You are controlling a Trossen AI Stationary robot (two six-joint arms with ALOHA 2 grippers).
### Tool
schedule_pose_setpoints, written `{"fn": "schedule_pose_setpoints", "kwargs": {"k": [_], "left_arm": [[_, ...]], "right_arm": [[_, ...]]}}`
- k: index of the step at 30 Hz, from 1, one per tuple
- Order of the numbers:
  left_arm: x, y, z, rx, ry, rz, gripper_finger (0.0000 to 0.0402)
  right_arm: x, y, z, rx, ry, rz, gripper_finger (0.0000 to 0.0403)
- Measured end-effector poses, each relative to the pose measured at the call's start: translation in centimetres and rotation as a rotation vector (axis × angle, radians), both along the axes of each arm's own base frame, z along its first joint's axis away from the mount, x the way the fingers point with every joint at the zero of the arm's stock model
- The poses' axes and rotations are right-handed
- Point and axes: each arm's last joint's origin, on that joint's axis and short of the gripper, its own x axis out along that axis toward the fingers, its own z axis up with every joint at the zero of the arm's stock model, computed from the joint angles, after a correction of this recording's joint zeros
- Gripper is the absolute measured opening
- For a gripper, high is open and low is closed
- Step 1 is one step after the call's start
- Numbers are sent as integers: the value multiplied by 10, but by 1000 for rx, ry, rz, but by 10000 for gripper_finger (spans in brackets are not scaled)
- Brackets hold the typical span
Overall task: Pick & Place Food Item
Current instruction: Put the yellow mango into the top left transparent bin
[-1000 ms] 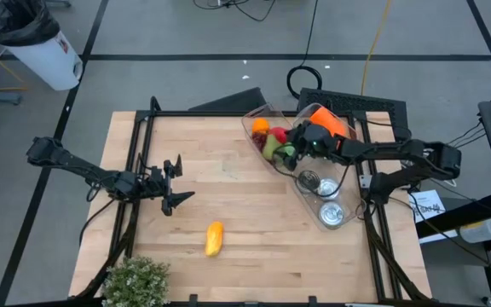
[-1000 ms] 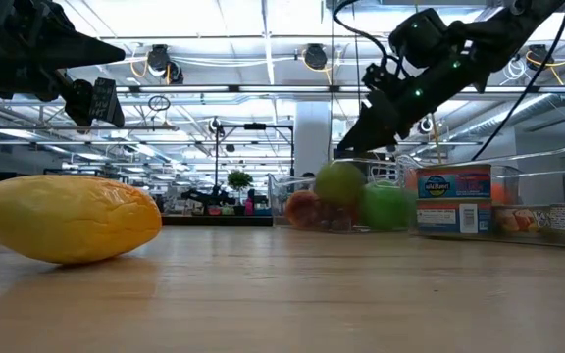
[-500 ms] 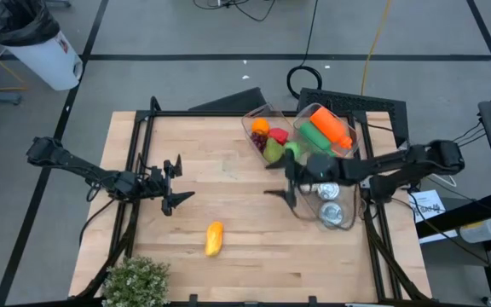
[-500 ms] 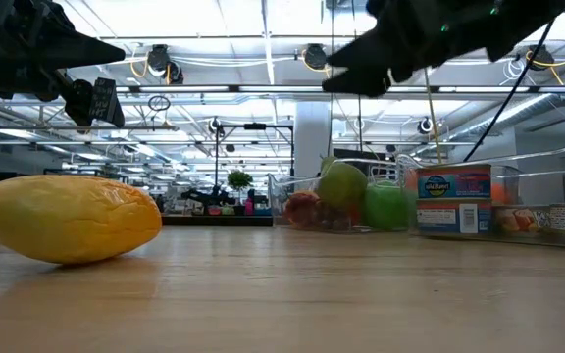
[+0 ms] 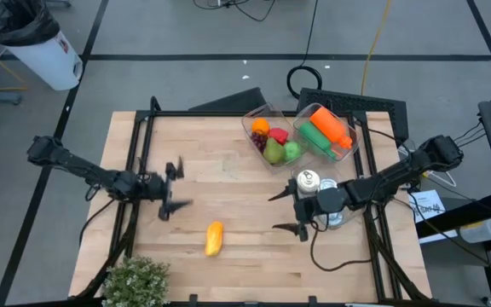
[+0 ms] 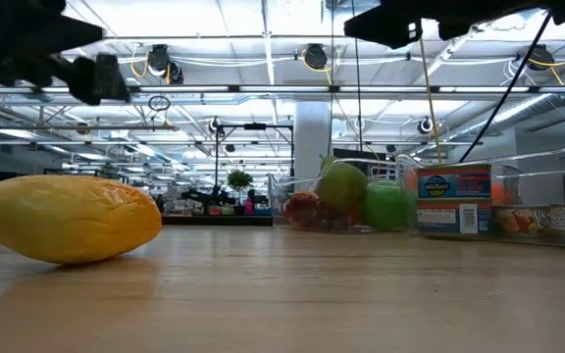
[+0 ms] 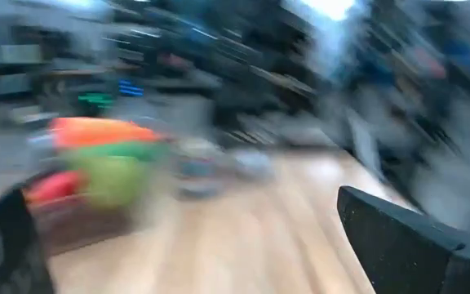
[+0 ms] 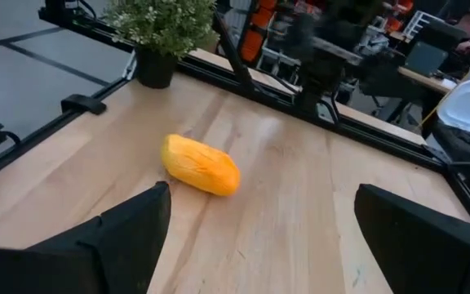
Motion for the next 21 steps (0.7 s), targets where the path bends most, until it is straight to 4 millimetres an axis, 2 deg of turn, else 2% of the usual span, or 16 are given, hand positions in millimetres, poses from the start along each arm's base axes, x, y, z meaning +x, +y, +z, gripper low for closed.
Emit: {"fn": "schedule_pose_setpoints", "kwargs": {"k": [2, 4, 10, 14, 18, 21], "left_arm": [[6, -10, 1, 102, 91, -117, 333], [16, -21, 7, 146, 171, -146, 333], [74, -68, 27, 286, 403, -112, 333], [106, -107, 11, 375, 613, -286, 333], [127, -144, -8, 427, 704, -510, 333], [134, -157, -24, 463, 785, -482, 333]], "right_arm": [[0, 0, 0, -1, 2, -2, 365], [0, -1, -1, -3, 5, -6, 365], [2, -8, -4, -12, 36, -34, 366], [3, -13, -4, 4, 45, -56, 366], [4, -15, -4, 16, 46, -65, 366], [4, -15, -4, 16, 45, -65, 365]]}}
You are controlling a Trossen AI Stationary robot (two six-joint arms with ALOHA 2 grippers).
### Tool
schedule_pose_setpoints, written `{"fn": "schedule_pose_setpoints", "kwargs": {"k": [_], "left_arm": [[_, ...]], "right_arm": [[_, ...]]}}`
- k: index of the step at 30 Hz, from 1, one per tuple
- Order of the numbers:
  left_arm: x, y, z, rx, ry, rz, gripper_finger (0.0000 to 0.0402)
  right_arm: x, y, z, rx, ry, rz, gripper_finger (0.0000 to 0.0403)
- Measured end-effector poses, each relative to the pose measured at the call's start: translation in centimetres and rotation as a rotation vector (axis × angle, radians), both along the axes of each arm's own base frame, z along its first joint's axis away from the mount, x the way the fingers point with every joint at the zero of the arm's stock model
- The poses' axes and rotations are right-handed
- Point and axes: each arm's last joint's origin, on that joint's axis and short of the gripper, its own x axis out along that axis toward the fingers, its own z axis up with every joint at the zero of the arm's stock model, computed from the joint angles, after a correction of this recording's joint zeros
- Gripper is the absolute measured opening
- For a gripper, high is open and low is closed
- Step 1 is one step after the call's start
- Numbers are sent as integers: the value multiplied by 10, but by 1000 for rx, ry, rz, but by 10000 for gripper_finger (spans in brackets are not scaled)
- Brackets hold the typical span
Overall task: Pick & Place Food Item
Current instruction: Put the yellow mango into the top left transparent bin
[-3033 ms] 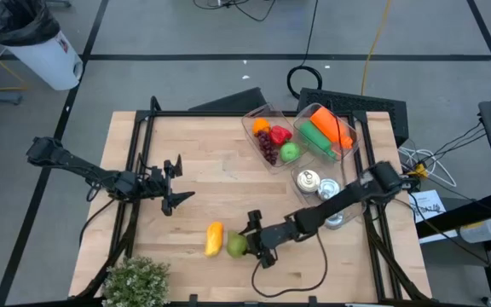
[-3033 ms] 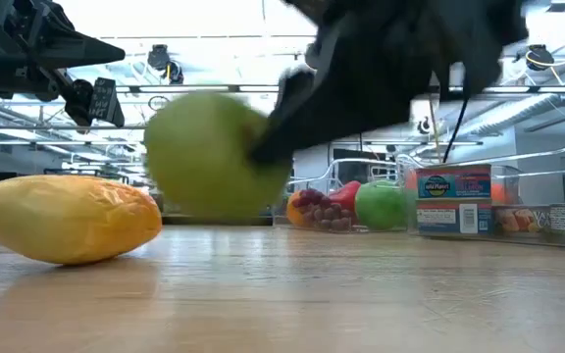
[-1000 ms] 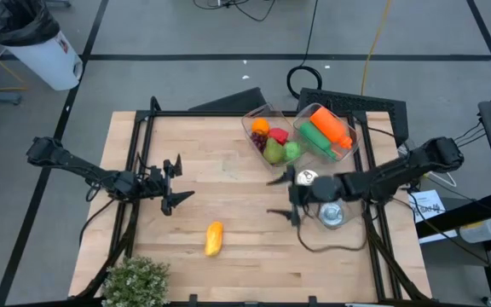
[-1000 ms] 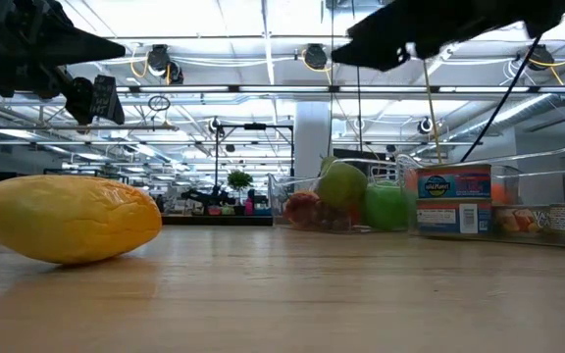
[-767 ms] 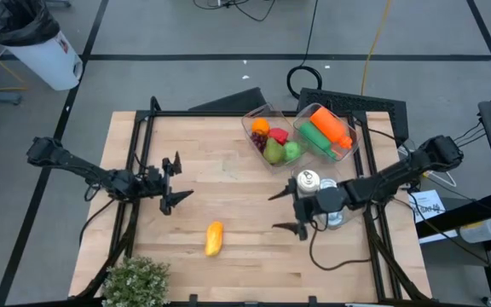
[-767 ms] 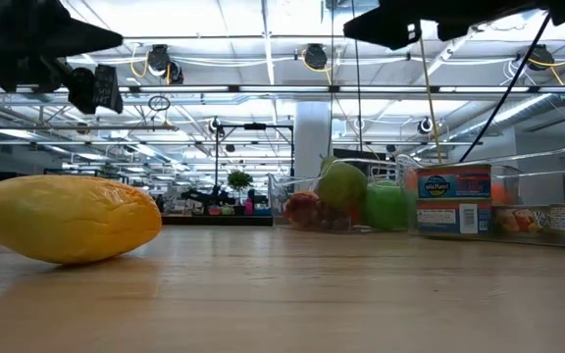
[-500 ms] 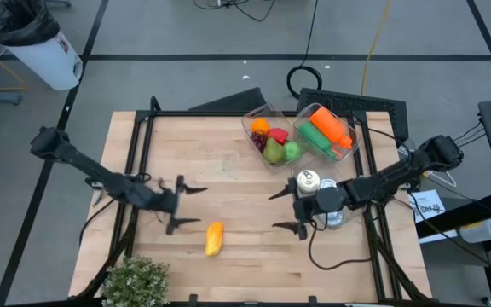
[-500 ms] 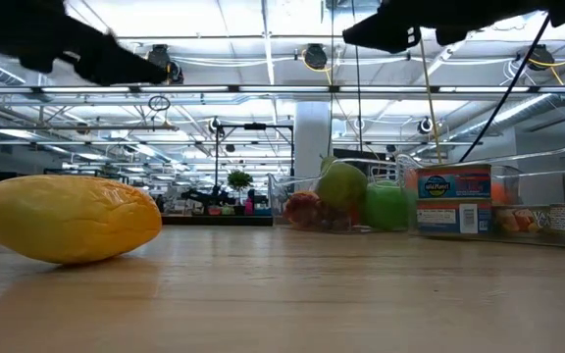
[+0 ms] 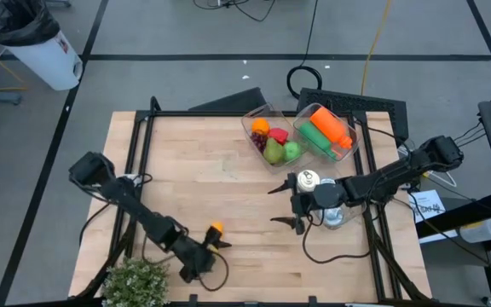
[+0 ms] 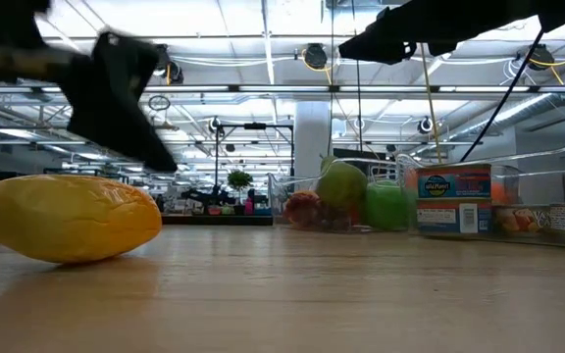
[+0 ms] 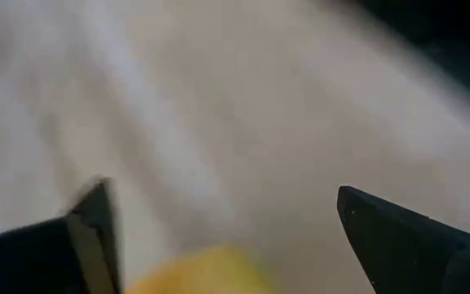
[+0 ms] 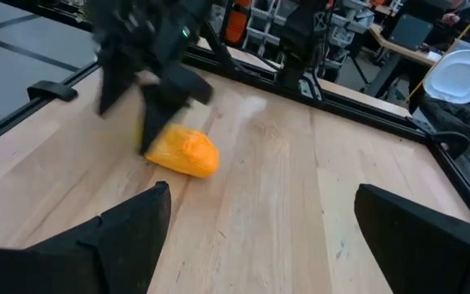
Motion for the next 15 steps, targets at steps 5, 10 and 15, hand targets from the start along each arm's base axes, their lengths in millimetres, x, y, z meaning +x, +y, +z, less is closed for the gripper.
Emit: {"fn": "schedule_pose_setpoints", "kwargs": {"k": [5, 10, 15], "left_arm": [[-3, 7, -14, 190, 39, 230, 333], [-2, 19, -15, 415, -30, 305, 333], [20, 40, -7, 535, -151, 356, 333]], "right_arm": [[0, 0, 0, 6, -3, -1, 362], [0, 0, 0, 24, -1, -2, 362], [0, 0, 0, 24, -3, -2, 361]]}}
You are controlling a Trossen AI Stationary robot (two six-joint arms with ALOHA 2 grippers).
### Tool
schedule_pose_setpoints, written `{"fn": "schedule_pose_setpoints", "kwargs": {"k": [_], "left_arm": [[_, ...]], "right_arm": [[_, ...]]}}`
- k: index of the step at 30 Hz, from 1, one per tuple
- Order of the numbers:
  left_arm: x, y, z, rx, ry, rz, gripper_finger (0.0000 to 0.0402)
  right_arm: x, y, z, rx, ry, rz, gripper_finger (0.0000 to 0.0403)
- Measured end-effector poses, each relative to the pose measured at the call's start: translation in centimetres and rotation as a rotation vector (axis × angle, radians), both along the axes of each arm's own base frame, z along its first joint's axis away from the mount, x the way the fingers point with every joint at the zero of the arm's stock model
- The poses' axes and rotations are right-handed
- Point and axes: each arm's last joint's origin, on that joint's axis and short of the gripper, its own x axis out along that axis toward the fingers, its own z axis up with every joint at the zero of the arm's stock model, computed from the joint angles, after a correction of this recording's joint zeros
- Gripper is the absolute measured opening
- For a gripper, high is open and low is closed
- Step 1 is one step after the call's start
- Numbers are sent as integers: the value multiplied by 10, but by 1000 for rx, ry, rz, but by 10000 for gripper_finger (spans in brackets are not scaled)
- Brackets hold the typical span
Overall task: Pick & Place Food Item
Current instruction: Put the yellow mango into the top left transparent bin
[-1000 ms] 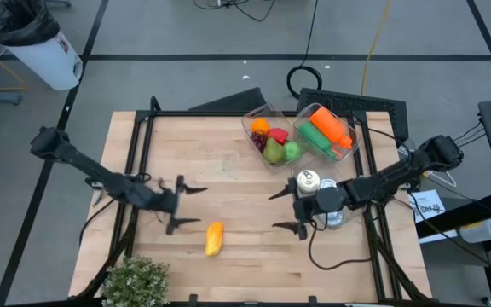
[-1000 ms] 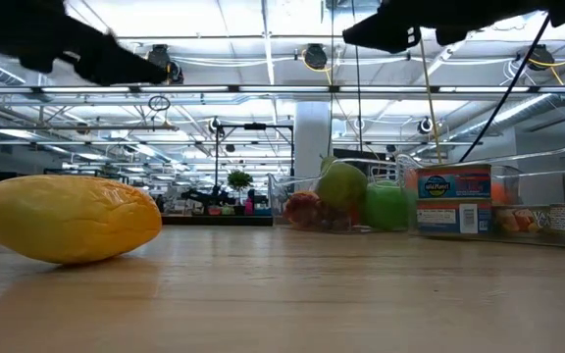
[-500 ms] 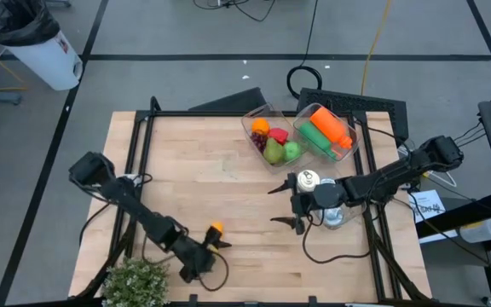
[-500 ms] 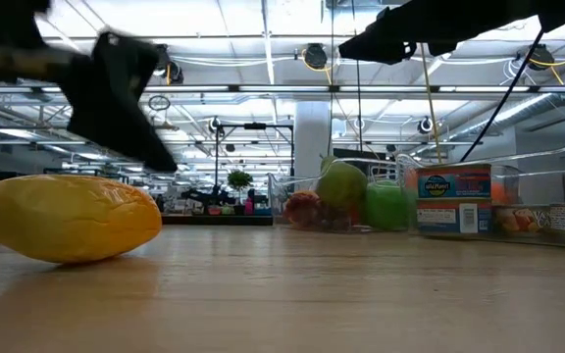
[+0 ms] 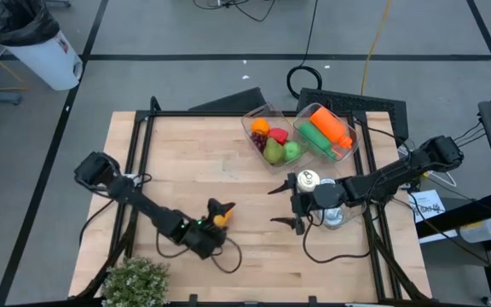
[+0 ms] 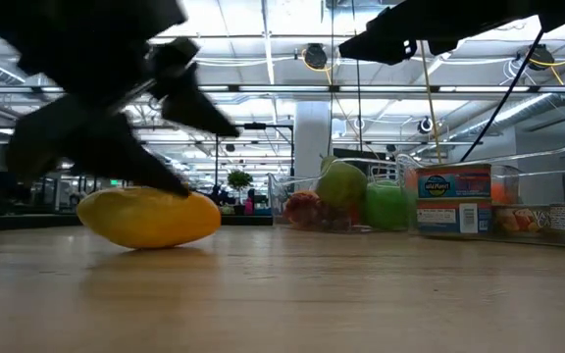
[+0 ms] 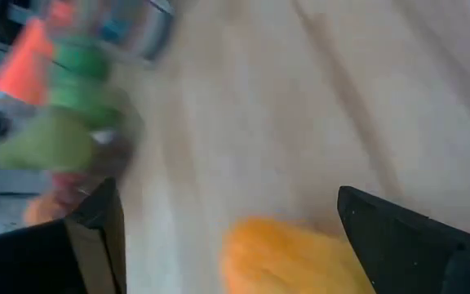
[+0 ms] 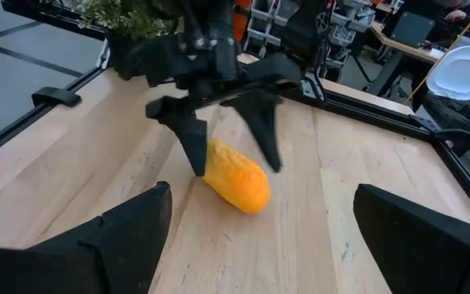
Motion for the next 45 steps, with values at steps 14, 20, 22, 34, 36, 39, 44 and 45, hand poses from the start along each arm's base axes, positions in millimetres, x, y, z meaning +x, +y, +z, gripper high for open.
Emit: {"fn": "schedule_pose_setpoints", "kwargs": {"k": [14, 20, 22, 34, 36, 39, 44, 45], "left_arm": [[-28, 20, 69, -307, -173, 297, 333], [-52, 24, 53, -595, 65, 581, 333], [-53, 22, 39, -608, 129, 612, 333], [-15, 33, -15, -308, 8, 584, 333], [-3, 39, -13, -243, -46, 525, 333], [16, 49, -8, -214, -77, 416, 333], [23, 64, 5, -285, -36, 330, 333], [22, 66, 8, -308, -43, 346, 333]], "right_arm": [[0, 0, -7, 33, 57, -16, 361], [2, 1, -11, 33, 68, -16, 361], [2, 1, -11, 33, 67, -17, 361], [3, 1, -9, 41, 45, -16, 361], [3, 1, -9, 40, 46, -15, 361], [3, 1, -9, 40, 46, -15, 361], [6, -1, -14, 29, 73, -25, 361], [8, -3, -18, 24, 86, -34, 361]]}}
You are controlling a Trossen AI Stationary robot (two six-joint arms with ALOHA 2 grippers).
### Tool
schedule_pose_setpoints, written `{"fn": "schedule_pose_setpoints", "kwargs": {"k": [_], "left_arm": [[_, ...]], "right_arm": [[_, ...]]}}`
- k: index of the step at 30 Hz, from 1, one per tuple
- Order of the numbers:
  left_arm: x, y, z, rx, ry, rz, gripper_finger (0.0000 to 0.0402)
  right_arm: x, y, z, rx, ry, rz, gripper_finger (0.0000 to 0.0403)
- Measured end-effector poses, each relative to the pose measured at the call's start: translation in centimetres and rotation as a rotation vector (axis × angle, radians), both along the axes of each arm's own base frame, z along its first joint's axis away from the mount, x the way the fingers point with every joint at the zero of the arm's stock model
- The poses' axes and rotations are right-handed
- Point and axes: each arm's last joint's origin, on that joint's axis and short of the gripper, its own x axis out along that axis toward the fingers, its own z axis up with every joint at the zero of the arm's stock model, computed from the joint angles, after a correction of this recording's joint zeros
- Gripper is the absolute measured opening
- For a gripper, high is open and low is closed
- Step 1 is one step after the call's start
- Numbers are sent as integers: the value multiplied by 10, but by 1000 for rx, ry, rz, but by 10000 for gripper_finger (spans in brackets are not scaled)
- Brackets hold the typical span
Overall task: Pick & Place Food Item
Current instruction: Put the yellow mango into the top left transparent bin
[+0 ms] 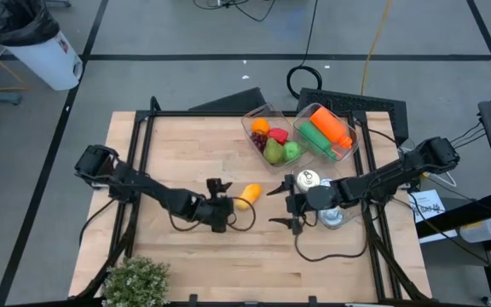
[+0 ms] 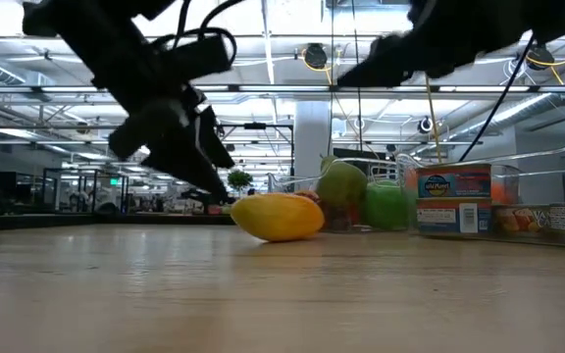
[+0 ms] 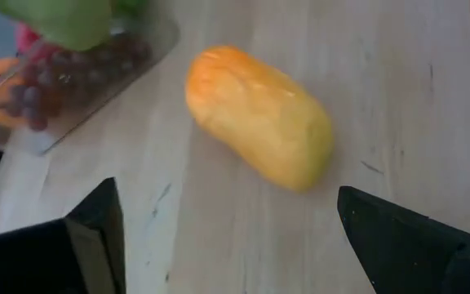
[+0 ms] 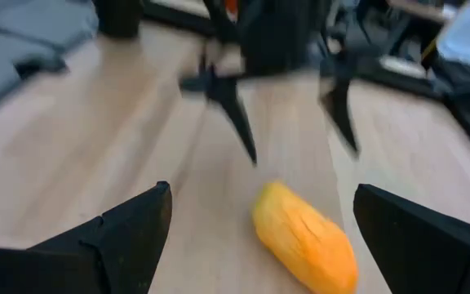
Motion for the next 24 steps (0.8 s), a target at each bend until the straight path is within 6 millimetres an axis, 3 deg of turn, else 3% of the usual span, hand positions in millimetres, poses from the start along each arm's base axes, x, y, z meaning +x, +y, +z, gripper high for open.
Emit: {"fn": "schedule_pose_setpoints", "kwargs": {"k": [4, 14, 24], "left_arm": [[-6, 3, 19, -68, -69, 58, 333], [-16, 0, 73, -183, -335, 56, 333], [-19, 1, 83, -260, -401, 89, 333]], "right_arm": [[12, -15, -15, -8, 62, -43, 361], [68, -60, -36, -69, 171, 33, 361], [108, -76, -92, -132, 399, 90, 361]]}}
